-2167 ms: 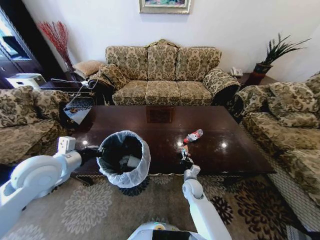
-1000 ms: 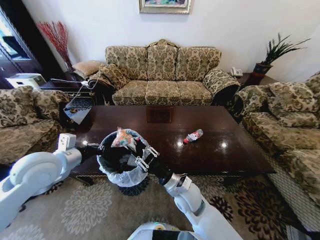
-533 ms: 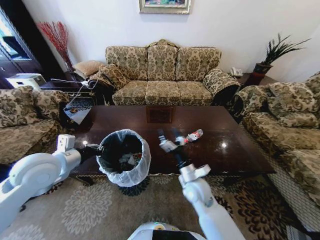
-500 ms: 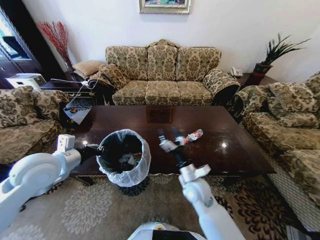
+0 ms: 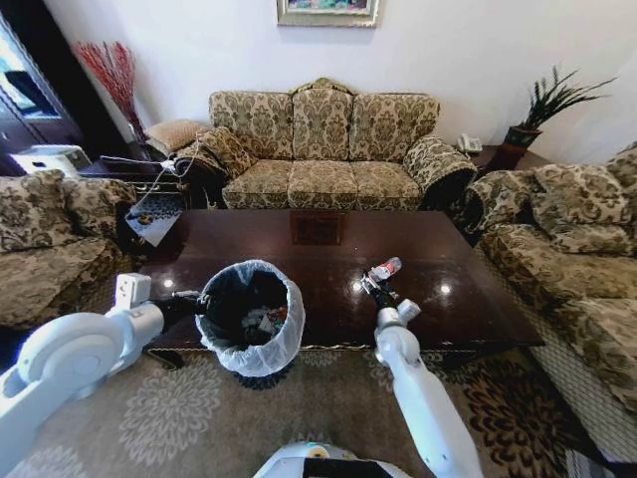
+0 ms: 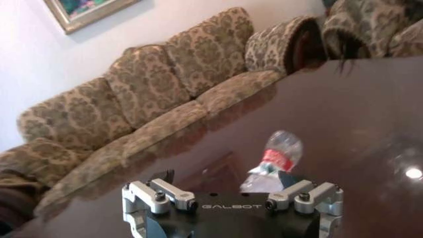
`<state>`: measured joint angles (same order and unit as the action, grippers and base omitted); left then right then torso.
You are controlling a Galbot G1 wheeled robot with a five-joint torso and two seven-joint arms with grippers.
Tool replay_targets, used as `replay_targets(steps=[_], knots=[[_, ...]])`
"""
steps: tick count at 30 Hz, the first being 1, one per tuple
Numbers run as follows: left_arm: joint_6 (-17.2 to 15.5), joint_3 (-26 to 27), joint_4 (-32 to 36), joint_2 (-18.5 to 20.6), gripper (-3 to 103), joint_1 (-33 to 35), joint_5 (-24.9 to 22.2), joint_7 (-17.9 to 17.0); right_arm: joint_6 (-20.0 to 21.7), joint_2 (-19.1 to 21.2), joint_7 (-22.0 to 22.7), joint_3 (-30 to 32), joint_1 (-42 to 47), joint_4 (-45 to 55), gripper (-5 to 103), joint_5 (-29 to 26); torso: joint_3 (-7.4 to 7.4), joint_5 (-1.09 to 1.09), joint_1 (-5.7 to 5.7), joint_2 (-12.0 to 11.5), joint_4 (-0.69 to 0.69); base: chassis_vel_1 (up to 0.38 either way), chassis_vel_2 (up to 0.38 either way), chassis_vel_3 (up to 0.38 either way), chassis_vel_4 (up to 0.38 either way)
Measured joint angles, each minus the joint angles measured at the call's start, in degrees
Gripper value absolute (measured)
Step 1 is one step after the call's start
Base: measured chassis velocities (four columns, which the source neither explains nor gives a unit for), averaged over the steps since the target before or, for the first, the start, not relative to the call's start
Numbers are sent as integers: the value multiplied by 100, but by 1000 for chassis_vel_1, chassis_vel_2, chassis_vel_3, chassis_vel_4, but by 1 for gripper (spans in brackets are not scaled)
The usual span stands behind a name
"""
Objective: Move to the front of the table and place the trash on the table into the trash bin.
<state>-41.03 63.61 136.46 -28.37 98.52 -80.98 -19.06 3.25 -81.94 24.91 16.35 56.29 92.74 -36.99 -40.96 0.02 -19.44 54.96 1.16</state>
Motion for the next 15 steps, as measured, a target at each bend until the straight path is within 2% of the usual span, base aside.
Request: replay_targets(steps=[2, 4, 7, 15], knots=[[0, -1, 2, -6, 0, 1, 4, 0, 9, -11, 20, -6, -23, -23, 100, 26, 0, 0, 0, 0, 0, -83, -82, 68, 105], [0, -23, 26, -70, 0, 5, 40, 9, 126, -142, 314, -33, -282, -301, 100, 120, 0, 0, 0, 0, -4, -82, -78, 52, 58], [0, -32, 56, -144, 0, 36, 90, 20, 237, -327, 653, -39, -733, -749, 100, 94, 1, -1, 1, 0, -1, -16, -24, -5, 2], [6, -18, 52, -176, 0, 48, 120, 38, 174, -414, 343, -65, -736, -808, 100, 139, 0, -3, 0, 1, 0, 9, 13, 1, 1]])
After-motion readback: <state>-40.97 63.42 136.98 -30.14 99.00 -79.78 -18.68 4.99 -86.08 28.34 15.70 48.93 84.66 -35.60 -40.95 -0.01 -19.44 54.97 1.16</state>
